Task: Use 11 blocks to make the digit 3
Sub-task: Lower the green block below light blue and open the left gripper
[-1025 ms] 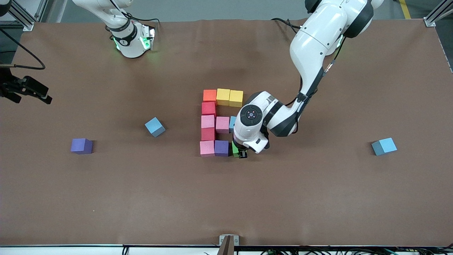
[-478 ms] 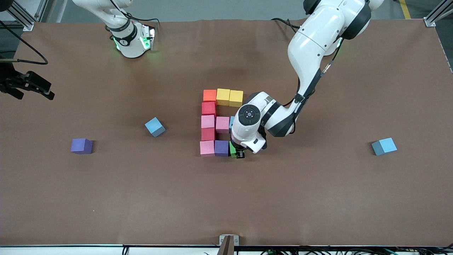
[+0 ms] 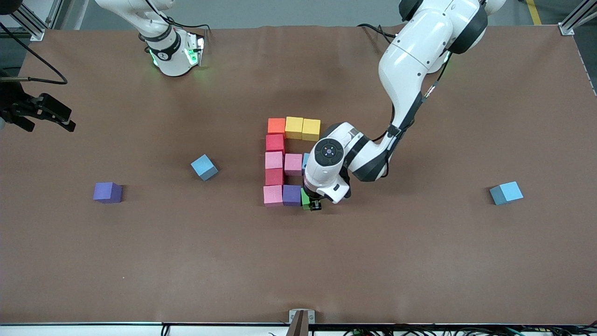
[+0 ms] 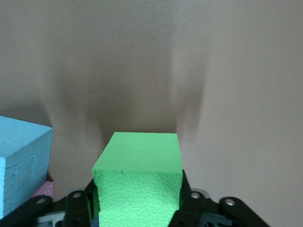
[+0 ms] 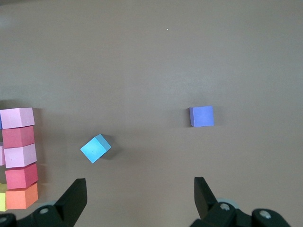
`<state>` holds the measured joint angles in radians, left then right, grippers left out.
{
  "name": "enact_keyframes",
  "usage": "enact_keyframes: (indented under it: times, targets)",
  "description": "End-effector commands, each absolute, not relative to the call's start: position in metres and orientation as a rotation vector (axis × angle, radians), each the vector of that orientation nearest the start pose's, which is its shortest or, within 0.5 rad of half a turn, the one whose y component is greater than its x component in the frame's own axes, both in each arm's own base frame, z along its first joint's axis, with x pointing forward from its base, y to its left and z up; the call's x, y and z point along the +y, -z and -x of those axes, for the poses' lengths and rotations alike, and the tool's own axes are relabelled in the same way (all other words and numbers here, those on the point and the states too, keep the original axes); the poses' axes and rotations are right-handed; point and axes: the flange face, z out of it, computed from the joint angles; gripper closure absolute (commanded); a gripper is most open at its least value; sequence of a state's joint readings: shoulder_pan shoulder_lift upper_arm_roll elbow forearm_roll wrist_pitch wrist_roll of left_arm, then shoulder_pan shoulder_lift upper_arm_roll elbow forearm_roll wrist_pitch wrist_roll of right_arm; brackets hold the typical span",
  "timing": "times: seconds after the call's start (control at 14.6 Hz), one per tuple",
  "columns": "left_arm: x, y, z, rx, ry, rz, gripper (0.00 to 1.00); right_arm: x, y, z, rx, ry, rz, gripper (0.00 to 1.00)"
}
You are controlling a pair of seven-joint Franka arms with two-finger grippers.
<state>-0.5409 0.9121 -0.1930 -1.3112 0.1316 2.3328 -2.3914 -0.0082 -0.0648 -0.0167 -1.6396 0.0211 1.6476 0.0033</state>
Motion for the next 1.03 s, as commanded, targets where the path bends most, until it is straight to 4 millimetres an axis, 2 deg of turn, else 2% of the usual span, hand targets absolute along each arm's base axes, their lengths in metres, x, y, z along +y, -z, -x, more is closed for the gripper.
enact_keyframes:
  times: [0.0,0.21,0.34,0.55,0.62,0.75,0.89,0.96]
  targets:
    - [-0.481,-0.207,-0.588,2.188,0.089,-2.058,0.0,-0.012,-0.64,-0.535,0.037,0.135,3.121,0.0]
    - [-0.483,-0.219,-0.588,2.165,0.073,-2.085,0.0,-0.017,-0.64,-0.535,0.051,0.137,3.123,0.0]
    - [-0.488,-0.263,-0.583,2.083,0.074,-2.163,0.0,-0.016,-0.641,-0.535,0.049,0.137,3.121,0.0]
    - [-0.474,-0.342,-0.583,1.871,0.014,-2.372,0.0,-0.013,-0.641,-0.535,0.042,0.139,3.123,0.0]
    - [-0.463,-0.371,-0.583,1.722,-0.002,-2.498,0.0,-0.014,-0.641,-0.535,0.044,0.139,3.122,0.0]
    - [-0.443,-0.408,-0.582,1.438,-0.04,-2.717,0.0,-0.013,-0.641,-0.535,0.042,0.139,3.121,0.0]
    - [-0.426,-0.442,-0.58,1.171,-0.071,-2.865,0.0,-0.014,-0.641,-0.535,0.042,0.139,3.123,0.0]
    - [-0.407,-0.464,-0.587,1.083,-0.104,-2.895,0.0,-0.015,-0.642,-0.535,0.044,0.142,3.123,0.0]
